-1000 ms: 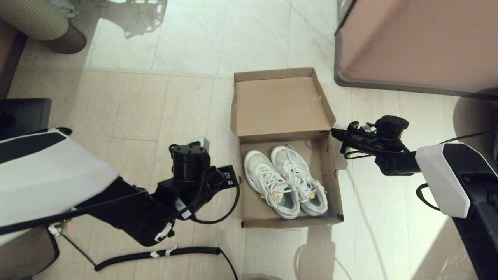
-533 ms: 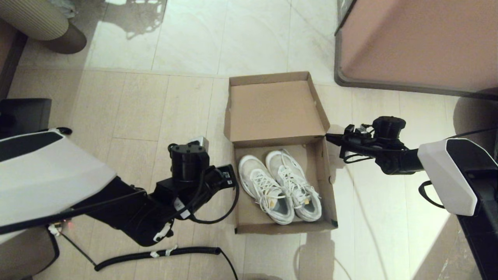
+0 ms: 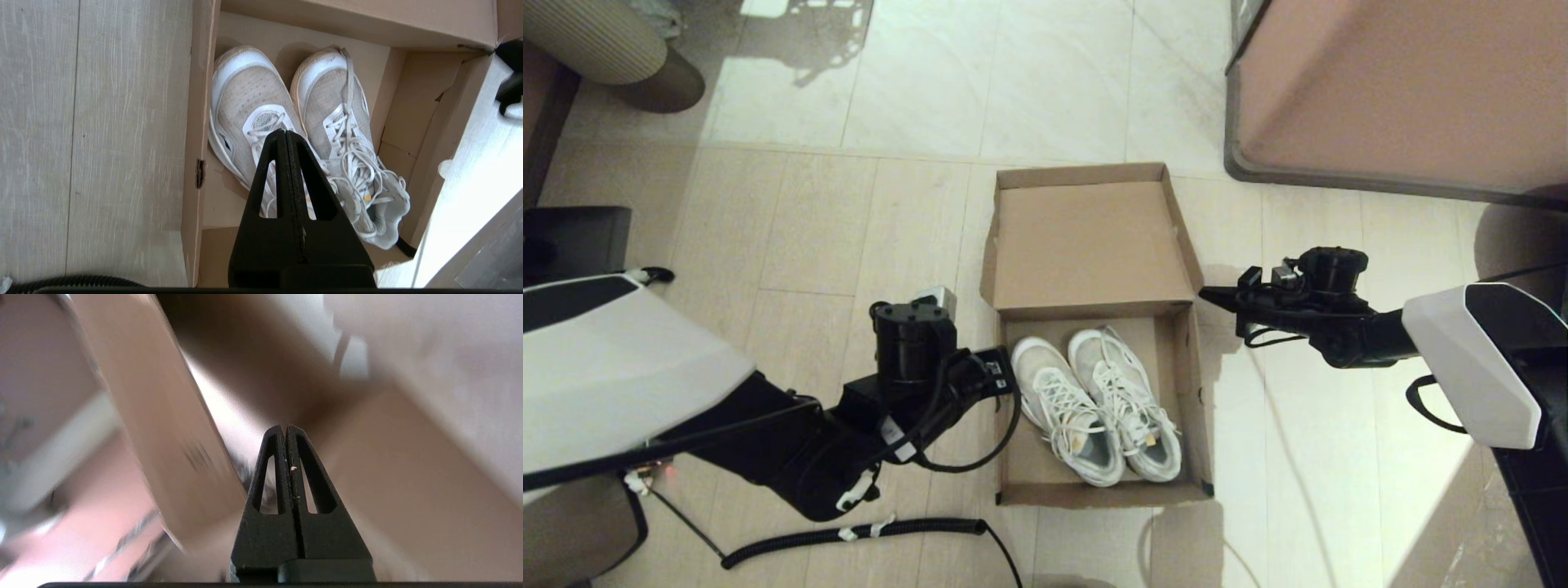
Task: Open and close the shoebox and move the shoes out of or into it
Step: Close the shoe box
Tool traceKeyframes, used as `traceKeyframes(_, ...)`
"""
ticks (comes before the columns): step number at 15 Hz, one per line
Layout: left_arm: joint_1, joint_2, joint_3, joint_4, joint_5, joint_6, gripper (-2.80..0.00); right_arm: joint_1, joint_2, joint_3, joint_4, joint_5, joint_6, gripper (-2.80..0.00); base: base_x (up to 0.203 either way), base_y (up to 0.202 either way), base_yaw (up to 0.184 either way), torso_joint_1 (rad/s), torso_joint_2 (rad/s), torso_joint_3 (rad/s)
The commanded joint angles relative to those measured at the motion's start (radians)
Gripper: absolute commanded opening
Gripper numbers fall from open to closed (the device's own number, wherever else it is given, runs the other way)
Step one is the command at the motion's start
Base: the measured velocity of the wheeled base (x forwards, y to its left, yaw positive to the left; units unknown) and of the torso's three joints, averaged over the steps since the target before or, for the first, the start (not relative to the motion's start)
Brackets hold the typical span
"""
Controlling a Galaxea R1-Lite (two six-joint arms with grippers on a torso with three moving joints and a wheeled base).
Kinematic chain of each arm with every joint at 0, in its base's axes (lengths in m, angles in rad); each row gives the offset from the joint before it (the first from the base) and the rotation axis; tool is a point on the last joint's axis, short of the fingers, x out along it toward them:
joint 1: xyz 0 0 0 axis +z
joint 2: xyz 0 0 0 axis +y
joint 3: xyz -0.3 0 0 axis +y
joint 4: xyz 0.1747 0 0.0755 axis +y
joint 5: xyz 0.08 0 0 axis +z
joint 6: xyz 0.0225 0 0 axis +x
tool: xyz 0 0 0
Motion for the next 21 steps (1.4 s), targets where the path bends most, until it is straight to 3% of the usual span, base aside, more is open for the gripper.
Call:
traceKeyframes(1,0.000,-0.011,0.008,-0.005,0.002,-0.002,-2.80,0.004,0.068,-0.133,0.049,-0.058,0.000,-2.80,0.000,0.000,0.000,0.000,0.00,0.000)
traceKeyframes(4,0.002,-0.026,0.025,-0.005,0.002,-0.002,-2.80,0.034,0.122,-0.146,0.069,-0.081,-0.045,-2.80,0.000,0.000,0.000,0.000,0.00,0.000)
traceKeyframes(12,0.003,-0.039,0.049,-0.005,0.002,-0.001,-2.80,0.061,0.166,-0.146,-0.050,-0.031,-0.045,-2.80,0.000,0.000,0.000,0.000,0.00,0.000)
traceKeyframes(14,0.003,-0.040,0.051,-0.005,0.002,-0.001,-2.80,0.060,0.163,-0.139,-0.056,0.016,-0.042,-2.80,0.000,0.000,0.000,0.000,0.00,0.000)
traceKeyframes(17,0.003,-0.037,0.050,-0.005,0.002,-0.002,-2.80,0.051,0.130,-0.096,-0.062,0.149,-0.042,-2.80,0.000,0.000,0.000,0.000,0.00,0.000)
traceKeyframes(21,0.003,-0.026,0.044,-0.005,0.002,-0.005,-2.80,0.049,0.054,0.046,-0.061,0.180,-0.055,-2.80,0.000,0.000,0.000,0.000,0.00,0.000)
